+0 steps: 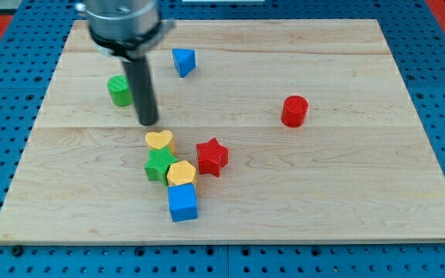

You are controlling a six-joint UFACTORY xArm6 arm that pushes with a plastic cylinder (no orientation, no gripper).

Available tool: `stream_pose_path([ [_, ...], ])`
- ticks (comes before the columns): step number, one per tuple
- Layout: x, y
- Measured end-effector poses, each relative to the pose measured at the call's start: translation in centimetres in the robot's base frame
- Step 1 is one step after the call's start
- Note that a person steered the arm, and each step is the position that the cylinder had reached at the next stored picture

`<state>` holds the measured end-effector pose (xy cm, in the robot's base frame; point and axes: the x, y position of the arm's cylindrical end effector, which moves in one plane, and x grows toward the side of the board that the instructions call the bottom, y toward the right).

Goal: Place the green circle on top of the red star

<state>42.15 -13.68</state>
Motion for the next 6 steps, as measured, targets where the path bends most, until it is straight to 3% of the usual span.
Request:
stream_pose_path([
  [1, -0.1, -9.4],
  [2, -5.9, -10.3],
  [4, -3.6, 1.8],
  [5, -6.4, 1.3],
  [6, -2.4, 4.5],
])
